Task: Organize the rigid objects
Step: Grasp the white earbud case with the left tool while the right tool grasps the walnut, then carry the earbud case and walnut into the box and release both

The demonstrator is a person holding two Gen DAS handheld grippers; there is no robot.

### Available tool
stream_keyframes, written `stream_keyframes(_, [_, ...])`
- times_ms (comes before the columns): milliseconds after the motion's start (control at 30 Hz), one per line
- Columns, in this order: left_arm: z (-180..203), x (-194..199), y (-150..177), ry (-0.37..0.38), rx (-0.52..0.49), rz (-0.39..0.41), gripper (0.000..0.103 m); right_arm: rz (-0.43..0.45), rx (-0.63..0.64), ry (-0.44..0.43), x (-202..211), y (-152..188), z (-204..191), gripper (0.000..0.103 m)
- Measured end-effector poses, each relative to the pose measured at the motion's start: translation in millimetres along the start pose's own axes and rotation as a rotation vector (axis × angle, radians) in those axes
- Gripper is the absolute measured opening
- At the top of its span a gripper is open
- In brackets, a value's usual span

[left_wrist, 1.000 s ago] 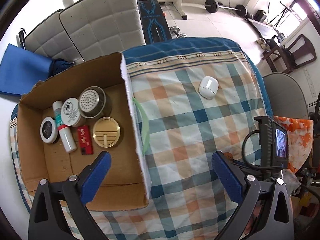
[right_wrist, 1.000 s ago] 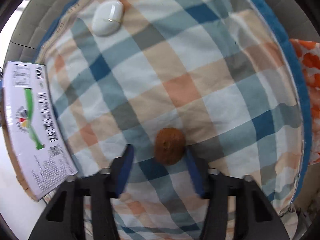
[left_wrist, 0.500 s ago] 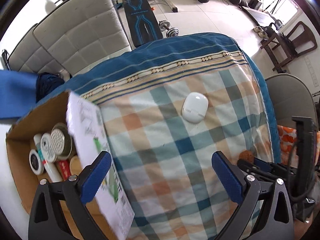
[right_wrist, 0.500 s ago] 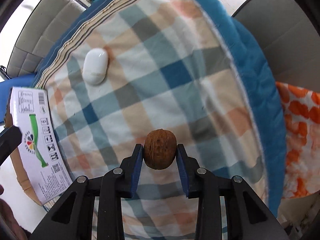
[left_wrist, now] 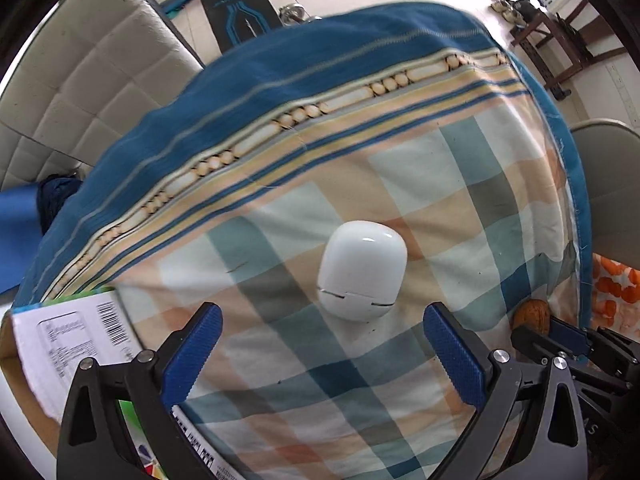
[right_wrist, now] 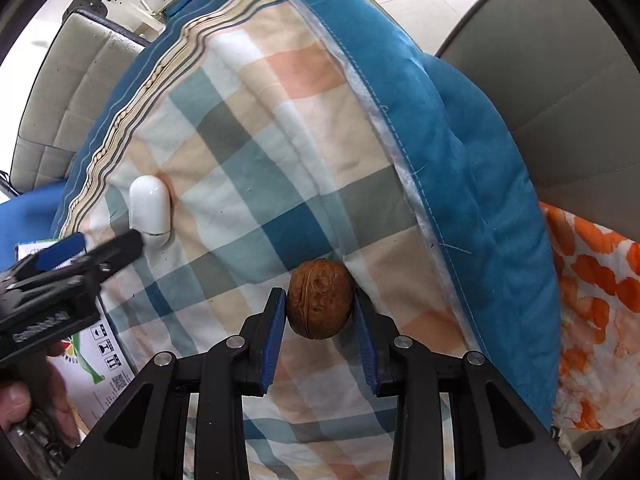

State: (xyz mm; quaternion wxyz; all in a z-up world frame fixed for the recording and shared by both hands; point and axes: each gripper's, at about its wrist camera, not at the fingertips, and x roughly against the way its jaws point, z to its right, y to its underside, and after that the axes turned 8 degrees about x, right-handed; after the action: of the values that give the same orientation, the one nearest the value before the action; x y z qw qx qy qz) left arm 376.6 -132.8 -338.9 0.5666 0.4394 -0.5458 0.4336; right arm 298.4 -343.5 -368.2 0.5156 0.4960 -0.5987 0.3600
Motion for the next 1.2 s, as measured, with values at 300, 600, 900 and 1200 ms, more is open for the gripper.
stream_keyframes(300, [9, -25, -17, 0.000, -0.019, -0.013, 0.070, -0.015, -0.047, -0.042, -7, -5, 20, 0.037])
stream_keyframes(600, [11, -6, 8, 0.027, -0.028, 0.014, 0.043, -0.022, -0.048, -0.037, -13, -8, 4, 0.035])
stream_keyframes(900, [-18, 53, 72, 0.112, 0.077, 0.110, 0.043, -0.024, 0.019, -0.118, 9, 32, -29, 0.035])
stream_keyframes(1200, [-87, 132, 127, 0.188, 0.170, 0.263, 0.043, 0.059, 0.179, -0.178, 69, 77, -125, 0.035])
